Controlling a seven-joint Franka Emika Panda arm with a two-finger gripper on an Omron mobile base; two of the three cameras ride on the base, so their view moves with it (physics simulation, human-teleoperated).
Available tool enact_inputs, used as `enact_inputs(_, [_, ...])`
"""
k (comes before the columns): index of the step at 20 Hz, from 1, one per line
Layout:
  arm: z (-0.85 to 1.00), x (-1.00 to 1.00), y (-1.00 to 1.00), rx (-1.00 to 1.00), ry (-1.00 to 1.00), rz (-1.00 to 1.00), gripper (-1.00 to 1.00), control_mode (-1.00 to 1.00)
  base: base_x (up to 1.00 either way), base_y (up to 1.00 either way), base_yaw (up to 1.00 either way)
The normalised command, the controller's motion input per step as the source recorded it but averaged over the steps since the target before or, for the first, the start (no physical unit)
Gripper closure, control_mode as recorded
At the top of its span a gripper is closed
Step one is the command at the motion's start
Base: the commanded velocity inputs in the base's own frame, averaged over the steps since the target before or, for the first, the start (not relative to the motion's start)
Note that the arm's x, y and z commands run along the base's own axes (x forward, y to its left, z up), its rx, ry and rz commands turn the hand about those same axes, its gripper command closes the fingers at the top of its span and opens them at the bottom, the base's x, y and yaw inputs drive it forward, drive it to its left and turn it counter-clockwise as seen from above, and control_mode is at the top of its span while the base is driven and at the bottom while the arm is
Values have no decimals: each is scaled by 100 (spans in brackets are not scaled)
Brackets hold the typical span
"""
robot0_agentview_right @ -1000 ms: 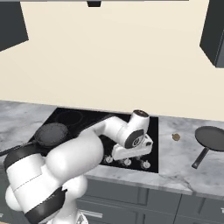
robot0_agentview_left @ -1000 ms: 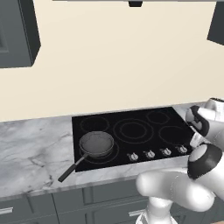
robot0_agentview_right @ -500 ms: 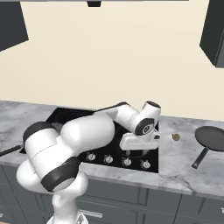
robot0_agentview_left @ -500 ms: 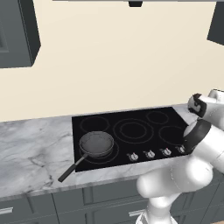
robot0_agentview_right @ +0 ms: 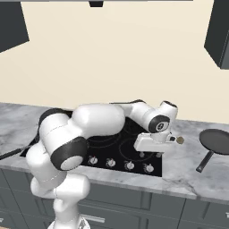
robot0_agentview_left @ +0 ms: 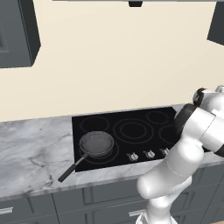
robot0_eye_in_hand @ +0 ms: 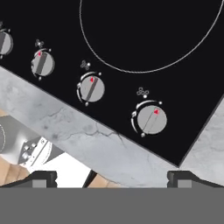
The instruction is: Place both pans onto different burners. Then place the garlic and the chicken drumstick on different pans.
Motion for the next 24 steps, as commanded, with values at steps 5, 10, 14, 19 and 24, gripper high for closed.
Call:
enact_inputs(5, [-1,9,-33,0,0,-2,-100,-100,0,0,0])
enact_inputs(10, [-7,2,-23,-4,0,-4,-100,-100,0,0,0])
enact_inputs(14, [-9,0,-23,-10,0,-7,-100,-100,0,0,0])
enact_inputs(19, [-15,3,-12,-12,0,-9,-100,-100,0,0,0])
enact_inputs(24, [-17,1,-13,-11,0,-10,-100,-100,0,0,0])
